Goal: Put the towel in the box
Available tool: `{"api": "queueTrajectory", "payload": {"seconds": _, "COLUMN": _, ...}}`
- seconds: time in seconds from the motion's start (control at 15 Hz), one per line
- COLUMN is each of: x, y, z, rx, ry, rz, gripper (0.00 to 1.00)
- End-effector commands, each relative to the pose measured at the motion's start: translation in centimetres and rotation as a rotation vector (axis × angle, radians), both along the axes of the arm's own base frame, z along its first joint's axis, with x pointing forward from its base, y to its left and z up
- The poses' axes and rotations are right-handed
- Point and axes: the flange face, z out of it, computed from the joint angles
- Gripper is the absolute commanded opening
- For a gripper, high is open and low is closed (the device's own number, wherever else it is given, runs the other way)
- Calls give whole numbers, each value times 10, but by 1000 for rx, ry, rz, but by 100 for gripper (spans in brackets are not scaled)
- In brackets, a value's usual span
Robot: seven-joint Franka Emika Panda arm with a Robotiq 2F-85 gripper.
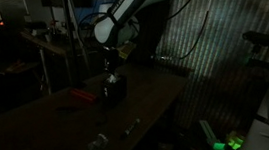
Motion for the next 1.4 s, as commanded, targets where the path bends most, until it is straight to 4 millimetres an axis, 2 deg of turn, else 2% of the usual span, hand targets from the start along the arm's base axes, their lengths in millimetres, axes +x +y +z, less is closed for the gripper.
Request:
{"api": "queueTrajectory", "payload": {"seconds": 0.0, "x": -10, "y": 8, "z": 3, "rx": 6, "ry": -4, "rz": 1, "gripper": 0}}
{"api": "queueTrajectory", "payload": {"seconds": 0.27, "x": -9, "y": 13, "z": -8, "rx": -3, "ry": 17, "rz": 15, "gripper": 0}}
{"api": "queueTrajectory", "payload": {"seconds": 0.6, "x": -7, "y": 8, "z": -24, "rx": -9, "ry": 48, "rz": 20, "gripper": 0}}
{"api": "queueTrajectory", "payload": {"seconds": 1.33, "x": 11, "y": -1, "z": -78, "rx": 45, "ry": 128, "rz": 17, "gripper": 0}}
